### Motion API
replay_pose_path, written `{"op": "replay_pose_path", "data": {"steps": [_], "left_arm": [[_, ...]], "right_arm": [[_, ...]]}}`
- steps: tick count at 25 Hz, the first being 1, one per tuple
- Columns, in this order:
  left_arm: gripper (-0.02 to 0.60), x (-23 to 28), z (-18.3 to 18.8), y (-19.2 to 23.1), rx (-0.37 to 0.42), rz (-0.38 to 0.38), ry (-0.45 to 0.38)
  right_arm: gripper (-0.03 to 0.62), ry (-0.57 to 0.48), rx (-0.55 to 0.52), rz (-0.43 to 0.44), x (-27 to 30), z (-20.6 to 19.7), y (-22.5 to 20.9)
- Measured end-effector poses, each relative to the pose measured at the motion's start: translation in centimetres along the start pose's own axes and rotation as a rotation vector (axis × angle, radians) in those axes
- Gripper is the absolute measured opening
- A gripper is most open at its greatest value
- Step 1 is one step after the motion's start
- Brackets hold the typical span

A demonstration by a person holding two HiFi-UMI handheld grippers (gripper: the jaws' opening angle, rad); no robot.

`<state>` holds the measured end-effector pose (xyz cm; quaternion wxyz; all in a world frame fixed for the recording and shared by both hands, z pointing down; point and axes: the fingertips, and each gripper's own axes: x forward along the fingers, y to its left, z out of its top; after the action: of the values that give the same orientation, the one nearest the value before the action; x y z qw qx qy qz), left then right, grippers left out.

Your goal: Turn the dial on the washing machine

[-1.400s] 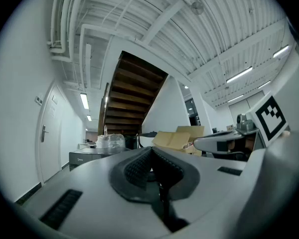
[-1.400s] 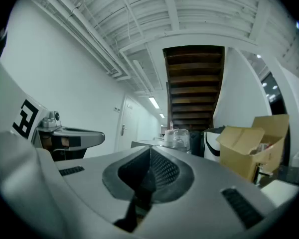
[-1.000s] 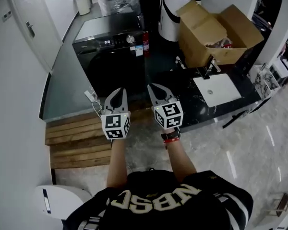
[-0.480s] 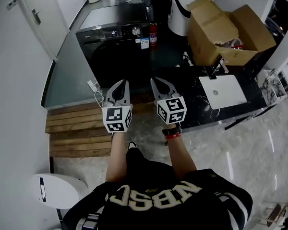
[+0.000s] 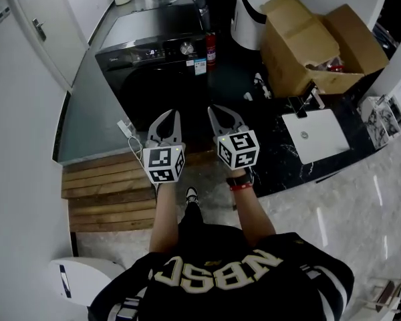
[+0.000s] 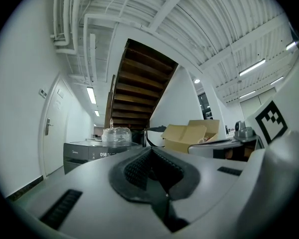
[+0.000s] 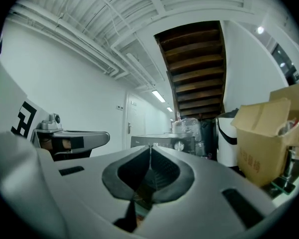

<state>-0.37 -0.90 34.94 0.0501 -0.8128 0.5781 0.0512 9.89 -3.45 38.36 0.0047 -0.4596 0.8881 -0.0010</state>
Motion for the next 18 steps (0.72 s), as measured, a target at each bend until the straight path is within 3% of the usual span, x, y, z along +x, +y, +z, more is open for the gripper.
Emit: {"op": "replay_pose_path", "data": {"steps": [18], "left_arm": [[0.014, 19.7, -3.5, 14.3, -0.039, -0.072, 0.007]], "right_arm": [[0.018, 0.040, -0.052, -0.075, 22.9, 0.0, -7.4]]}}
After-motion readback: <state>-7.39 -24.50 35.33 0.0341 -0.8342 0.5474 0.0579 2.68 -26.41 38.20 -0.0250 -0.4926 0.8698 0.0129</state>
